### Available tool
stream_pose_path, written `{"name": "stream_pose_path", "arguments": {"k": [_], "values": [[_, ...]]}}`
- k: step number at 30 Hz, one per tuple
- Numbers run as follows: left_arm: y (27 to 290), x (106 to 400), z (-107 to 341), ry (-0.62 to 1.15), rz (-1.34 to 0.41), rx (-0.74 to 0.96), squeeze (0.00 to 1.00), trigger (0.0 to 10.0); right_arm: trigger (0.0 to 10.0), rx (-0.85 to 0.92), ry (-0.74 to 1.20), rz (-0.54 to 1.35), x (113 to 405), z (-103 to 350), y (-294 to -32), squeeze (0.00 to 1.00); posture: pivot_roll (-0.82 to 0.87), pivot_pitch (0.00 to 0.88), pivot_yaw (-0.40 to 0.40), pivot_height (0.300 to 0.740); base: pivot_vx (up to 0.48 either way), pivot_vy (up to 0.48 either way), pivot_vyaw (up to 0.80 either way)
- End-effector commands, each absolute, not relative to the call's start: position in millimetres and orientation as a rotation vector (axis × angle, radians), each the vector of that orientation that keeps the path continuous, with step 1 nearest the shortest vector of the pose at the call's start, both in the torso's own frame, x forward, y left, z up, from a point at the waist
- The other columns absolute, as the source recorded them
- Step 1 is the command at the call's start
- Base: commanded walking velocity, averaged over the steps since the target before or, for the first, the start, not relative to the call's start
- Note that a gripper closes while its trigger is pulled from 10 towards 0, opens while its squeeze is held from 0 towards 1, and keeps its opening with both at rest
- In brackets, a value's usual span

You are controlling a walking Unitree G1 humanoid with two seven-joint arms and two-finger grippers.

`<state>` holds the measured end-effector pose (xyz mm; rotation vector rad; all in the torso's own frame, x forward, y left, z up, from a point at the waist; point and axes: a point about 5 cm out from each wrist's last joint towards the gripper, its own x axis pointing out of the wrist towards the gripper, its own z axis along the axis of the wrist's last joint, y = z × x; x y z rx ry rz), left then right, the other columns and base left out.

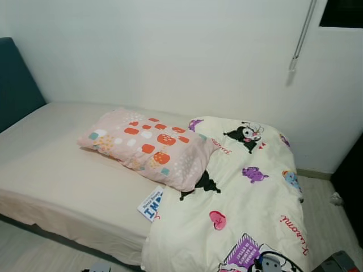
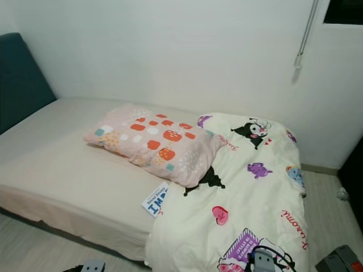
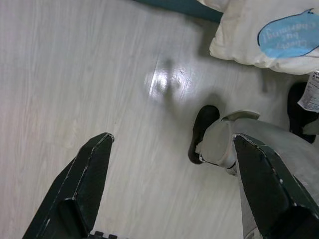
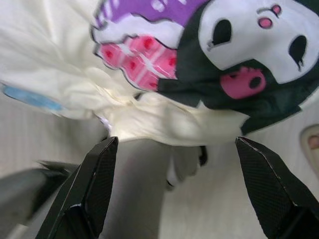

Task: Clean up the room

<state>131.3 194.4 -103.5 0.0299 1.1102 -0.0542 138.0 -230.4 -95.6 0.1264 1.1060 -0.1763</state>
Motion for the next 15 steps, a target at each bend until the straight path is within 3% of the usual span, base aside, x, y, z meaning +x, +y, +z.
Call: {"name": "stream_pose_path", "arguments": {"k": [1, 15], "values": [[194.1, 128.8, -104.5, 1.122, -0.058, 0.049, 0.0, 10.0, 10.0, 0.126, 1.129, -0.172, 132.7, -98.5, -226.1, 0.0, -0.08, 0.0, -0.003, 0.74, 0.0, 0.0, 0.78], [191.9, 129.7, -104.6, 1.12, -0.056, 0.043, 0.0, 10.0, 10.0, 0.112, 1.138, -0.173, 128.2, -99.3, -229.0, 0.0, -0.09, 0.0, -0.003, 0.74, 0.0, 0.0, 0.78]]}}
